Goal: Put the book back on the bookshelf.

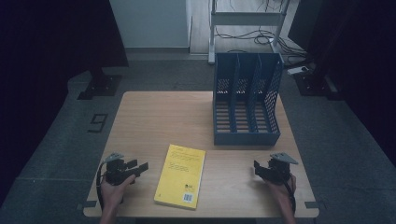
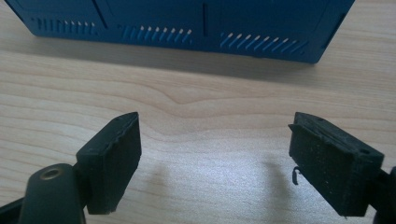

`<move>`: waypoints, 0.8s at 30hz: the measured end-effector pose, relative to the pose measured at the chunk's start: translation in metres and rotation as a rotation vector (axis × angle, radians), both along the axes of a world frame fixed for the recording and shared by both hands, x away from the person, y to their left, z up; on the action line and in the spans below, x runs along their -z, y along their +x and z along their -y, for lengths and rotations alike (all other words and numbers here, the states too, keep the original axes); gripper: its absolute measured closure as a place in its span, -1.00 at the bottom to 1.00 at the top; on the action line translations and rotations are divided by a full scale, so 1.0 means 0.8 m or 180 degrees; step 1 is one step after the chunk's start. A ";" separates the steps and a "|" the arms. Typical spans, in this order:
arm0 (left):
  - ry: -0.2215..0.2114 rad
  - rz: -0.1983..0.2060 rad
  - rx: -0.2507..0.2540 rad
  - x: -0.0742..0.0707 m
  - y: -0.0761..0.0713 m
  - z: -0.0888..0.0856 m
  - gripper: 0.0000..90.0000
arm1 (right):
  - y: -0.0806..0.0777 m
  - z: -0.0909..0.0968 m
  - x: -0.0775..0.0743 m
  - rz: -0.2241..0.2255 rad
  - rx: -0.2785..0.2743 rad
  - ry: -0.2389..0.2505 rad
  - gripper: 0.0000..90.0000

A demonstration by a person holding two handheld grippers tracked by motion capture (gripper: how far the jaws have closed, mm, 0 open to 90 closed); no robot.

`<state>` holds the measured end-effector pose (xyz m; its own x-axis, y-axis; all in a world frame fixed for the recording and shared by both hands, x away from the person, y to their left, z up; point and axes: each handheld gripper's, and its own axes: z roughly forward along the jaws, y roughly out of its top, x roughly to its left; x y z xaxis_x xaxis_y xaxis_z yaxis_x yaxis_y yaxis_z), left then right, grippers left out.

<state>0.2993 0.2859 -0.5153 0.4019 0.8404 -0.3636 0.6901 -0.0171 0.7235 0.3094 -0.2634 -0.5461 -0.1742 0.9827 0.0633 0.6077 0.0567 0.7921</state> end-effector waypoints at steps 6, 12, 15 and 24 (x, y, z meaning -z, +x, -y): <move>-0.0005 0.0068 0.0052 -0.008 -0.003 0.008 -0.23 | -0.002 -0.003 -0.001 0.0015 -0.0031 -0.0009 -0.61; 0.0012 0.0045 0.0131 -0.005 -0.003 0.020 -0.23 | -0.005 -0.013 -0.006 0.0068 -0.0103 -0.0027 -0.59; 0.0026 0.0044 0.0166 -0.004 -0.003 0.025 -0.23 | -0.006 -0.017 -0.007 0.0068 -0.0130 -0.0025 -0.59; 0.0079 0.0007 0.0251 0.000 -0.002 0.037 -0.23 | -0.010 -0.039 -0.012 0.0112 -0.0307 0.0069 -0.57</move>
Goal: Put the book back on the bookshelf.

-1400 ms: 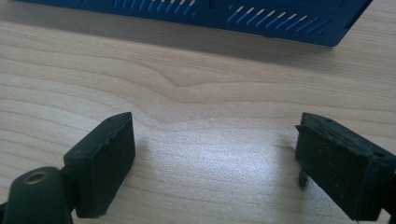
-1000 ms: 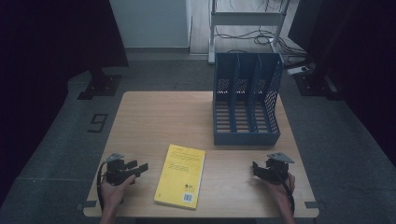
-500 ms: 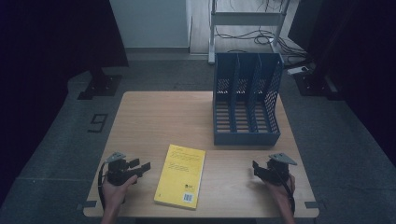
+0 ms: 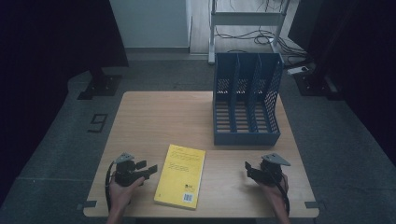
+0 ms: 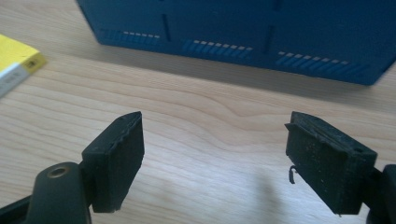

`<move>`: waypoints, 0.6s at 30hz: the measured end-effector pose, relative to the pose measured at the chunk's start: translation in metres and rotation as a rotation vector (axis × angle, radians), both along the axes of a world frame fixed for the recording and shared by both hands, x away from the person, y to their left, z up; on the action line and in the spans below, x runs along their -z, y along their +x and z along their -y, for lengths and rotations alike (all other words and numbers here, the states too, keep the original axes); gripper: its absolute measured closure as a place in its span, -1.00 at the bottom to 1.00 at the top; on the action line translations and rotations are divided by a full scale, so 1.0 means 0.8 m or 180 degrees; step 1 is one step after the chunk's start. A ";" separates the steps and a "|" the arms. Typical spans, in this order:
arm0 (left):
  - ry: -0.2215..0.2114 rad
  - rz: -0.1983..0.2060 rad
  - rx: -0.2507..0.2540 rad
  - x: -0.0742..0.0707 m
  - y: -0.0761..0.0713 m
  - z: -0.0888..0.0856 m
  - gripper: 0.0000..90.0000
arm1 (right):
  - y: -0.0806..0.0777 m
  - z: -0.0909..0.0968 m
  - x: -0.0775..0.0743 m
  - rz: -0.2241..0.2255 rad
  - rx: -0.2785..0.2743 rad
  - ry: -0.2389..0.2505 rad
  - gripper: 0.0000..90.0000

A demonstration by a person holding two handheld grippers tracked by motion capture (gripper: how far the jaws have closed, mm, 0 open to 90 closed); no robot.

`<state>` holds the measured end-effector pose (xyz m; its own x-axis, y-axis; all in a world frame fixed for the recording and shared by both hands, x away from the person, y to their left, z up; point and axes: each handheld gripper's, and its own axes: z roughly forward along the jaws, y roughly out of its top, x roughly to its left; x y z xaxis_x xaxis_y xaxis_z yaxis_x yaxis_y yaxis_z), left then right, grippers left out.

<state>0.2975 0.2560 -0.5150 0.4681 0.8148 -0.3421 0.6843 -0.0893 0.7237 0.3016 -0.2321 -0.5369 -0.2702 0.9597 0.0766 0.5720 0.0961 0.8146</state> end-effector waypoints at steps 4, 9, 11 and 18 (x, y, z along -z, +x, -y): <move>0.0010 0.0010 0.0011 0.000 -0.001 0.003 -0.23 | 0.001 -0.013 0.000 -0.0012 -0.0099 0.0031 -0.56; 0.0010 0.0013 0.0035 -0.001 -0.001 0.008 -0.23 | -0.001 -0.031 -0.003 -0.0006 -0.0225 0.0110 -0.55; 0.0019 0.0011 0.0046 0.000 -0.001 0.009 -0.23 | -0.002 -0.043 -0.004 0.0002 -0.0317 0.0128 -0.54; 0.0033 0.0017 0.0087 -0.001 -0.003 0.014 -0.23 | -0.004 -0.072 -0.007 0.0008 -0.0510 0.0153 -0.54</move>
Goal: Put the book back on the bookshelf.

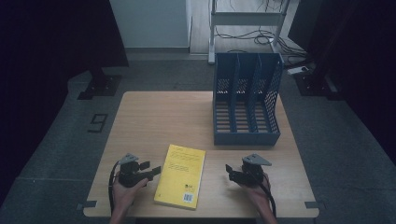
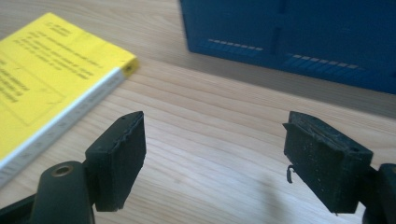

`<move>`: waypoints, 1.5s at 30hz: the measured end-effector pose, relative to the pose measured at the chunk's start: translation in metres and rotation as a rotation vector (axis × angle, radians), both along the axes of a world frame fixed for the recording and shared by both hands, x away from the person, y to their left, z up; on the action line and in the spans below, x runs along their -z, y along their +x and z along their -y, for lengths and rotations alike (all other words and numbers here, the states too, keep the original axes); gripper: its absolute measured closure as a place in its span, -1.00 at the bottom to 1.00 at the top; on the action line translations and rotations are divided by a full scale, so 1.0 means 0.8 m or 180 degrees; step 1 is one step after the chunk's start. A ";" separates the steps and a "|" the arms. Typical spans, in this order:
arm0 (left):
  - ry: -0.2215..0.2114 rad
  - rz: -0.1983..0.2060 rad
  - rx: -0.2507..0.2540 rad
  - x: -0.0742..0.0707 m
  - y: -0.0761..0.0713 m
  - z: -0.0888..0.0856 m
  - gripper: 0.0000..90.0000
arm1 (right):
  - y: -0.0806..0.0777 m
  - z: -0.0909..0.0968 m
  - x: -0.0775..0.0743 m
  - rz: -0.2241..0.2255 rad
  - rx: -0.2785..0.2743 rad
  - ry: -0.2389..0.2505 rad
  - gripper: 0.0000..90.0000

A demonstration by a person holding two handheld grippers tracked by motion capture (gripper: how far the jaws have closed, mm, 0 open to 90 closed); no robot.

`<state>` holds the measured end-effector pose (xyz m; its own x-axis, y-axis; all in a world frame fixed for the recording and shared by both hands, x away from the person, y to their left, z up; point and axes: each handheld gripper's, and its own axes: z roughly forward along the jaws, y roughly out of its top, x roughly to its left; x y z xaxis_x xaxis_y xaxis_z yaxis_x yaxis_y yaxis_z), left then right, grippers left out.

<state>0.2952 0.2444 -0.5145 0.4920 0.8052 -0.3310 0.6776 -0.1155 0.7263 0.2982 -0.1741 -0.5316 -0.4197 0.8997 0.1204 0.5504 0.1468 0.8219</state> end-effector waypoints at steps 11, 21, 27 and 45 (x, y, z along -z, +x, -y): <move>0.0017 0.0005 0.0033 0.001 -0.001 0.007 -0.23 | -0.003 -0.028 -0.002 0.0002 -0.0113 -0.0008 -0.54; 0.0023 0.0008 0.0089 0.000 -0.003 0.016 -0.23 | -0.005 -0.063 -0.002 -0.0023 -0.0340 -0.0012 -0.54; 0.0019 0.0000 0.0108 0.001 -0.003 0.020 -0.24 | -0.005 -0.083 -0.004 -0.0062 -0.0478 0.0046 -0.55; 0.0023 -0.0012 0.0110 0.003 -0.003 0.021 -0.24 | 0.010 -0.117 0.000 -0.0071 -0.0563 0.0064 -0.55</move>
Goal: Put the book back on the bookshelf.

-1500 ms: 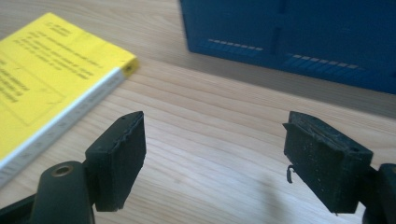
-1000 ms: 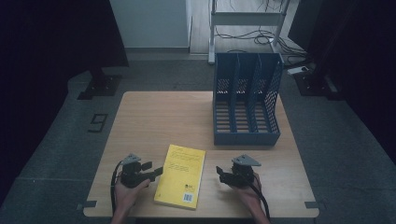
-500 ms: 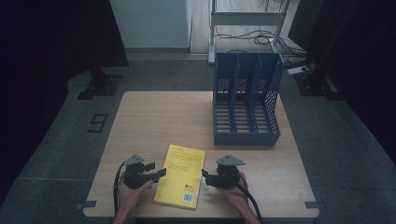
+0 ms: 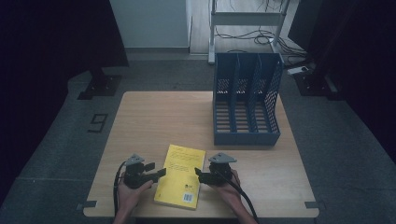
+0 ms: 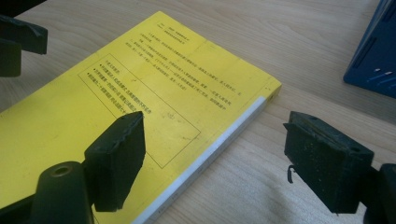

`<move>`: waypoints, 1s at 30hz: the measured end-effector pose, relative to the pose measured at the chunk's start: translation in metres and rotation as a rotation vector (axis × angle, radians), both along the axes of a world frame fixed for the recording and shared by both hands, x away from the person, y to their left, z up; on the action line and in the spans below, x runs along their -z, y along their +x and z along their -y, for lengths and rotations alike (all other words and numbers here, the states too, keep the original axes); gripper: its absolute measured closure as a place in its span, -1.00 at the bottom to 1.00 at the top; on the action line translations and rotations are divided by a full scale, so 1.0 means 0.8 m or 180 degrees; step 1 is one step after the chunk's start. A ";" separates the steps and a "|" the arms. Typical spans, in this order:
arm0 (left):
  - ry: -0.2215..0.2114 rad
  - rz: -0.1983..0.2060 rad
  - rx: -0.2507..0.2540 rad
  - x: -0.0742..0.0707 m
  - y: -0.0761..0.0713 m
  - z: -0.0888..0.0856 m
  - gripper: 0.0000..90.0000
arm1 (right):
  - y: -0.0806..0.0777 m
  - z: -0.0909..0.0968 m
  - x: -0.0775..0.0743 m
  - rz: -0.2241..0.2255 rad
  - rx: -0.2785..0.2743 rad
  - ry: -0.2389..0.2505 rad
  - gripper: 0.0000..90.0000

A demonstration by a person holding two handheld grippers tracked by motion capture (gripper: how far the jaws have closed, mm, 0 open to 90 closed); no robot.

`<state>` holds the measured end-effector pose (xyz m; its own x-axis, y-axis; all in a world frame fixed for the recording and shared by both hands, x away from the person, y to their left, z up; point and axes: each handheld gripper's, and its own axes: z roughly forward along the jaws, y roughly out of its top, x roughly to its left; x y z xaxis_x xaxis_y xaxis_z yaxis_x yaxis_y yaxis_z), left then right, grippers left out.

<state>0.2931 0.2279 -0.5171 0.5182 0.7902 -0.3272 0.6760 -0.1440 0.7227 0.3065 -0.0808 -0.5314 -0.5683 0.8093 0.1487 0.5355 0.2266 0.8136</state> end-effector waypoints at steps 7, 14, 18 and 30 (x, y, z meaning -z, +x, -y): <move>0.0032 -0.0008 0.0035 0.002 0.000 0.005 -0.24 | 0.001 -0.009 0.001 0.0010 0.0003 0.0026 -0.54; 0.0058 -0.0033 0.0061 0.005 0.000 0.010 -0.24 | 0.002 -0.021 0.011 -0.0087 -0.0020 -0.0122 -0.55; 0.0085 -0.0040 0.0093 0.007 0.000 0.014 -0.25 | 0.000 -0.030 0.018 -0.0140 -0.0065 -0.0231 -0.57; 0.0228 -0.0174 0.0163 0.027 0.006 0.034 -0.28 | -0.001 -0.031 0.019 -0.0236 -0.0113 -0.0119 -0.43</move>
<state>0.2978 0.2009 -0.5384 0.5413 0.7856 -0.2996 0.7045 -0.2293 0.6716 0.3059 -0.0560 -0.5470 -0.5853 0.7946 0.1615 0.5850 0.2759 0.7627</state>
